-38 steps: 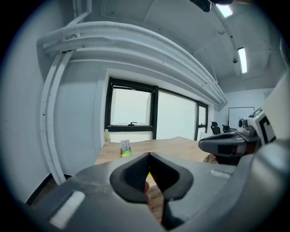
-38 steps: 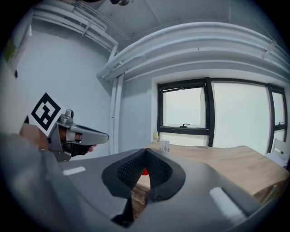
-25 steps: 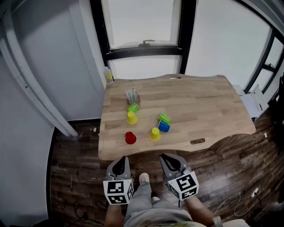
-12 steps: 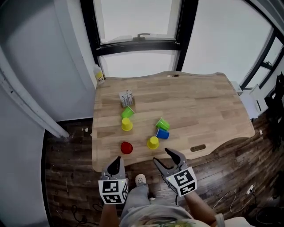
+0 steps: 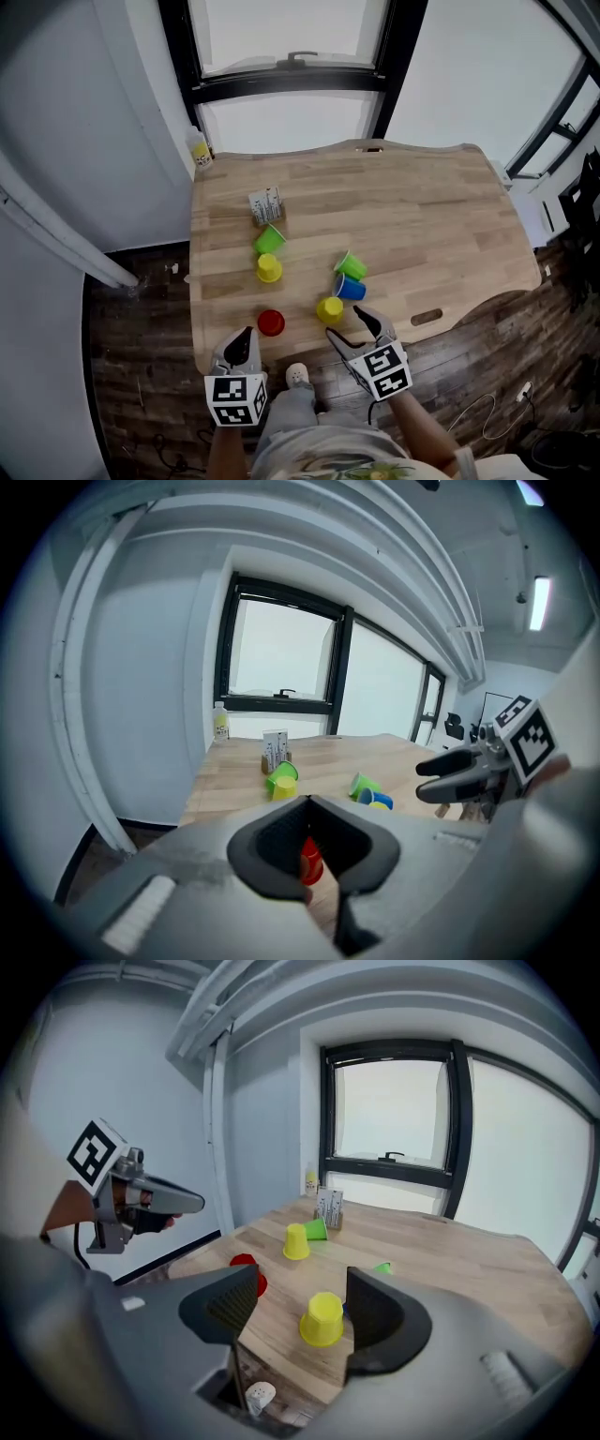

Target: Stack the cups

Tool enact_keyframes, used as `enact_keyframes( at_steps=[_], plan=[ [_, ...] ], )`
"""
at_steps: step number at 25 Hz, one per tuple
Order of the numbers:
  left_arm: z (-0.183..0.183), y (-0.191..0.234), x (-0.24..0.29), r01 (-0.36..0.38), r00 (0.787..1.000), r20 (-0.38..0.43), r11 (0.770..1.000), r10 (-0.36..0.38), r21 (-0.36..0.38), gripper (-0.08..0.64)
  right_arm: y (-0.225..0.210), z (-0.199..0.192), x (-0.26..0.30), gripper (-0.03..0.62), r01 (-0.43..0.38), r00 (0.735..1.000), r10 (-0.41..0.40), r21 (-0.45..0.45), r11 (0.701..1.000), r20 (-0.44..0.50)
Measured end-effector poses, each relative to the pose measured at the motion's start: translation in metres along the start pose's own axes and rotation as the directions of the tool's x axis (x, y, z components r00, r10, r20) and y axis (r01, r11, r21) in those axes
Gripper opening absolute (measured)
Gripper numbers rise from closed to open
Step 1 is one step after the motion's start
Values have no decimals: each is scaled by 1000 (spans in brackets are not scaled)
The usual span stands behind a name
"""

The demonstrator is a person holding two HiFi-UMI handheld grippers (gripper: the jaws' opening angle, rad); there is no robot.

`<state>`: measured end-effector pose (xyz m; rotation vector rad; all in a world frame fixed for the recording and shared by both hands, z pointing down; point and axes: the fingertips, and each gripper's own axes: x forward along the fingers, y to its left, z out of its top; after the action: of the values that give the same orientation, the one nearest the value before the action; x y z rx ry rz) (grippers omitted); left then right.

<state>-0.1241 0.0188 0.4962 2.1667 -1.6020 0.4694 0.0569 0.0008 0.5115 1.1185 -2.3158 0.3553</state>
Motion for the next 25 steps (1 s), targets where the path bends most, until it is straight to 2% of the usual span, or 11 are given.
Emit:
enact_keyframes(
  at_steps=[9,19,25],
  plan=[
    [7,26,28,29,999,-20,1000,-29,8,6,-15,-32,45,298,41,989,-41,-2,999,-140],
    [16,30,37,52,999,-2,998,-52,21,6,-23,-60,71,296,52,973,-51,-1,999,-225],
    [6,28,39,42,999,-22,999,-41,16,6,-27,-74,85,279,42,964,-34,24,999,-263]
  ],
)
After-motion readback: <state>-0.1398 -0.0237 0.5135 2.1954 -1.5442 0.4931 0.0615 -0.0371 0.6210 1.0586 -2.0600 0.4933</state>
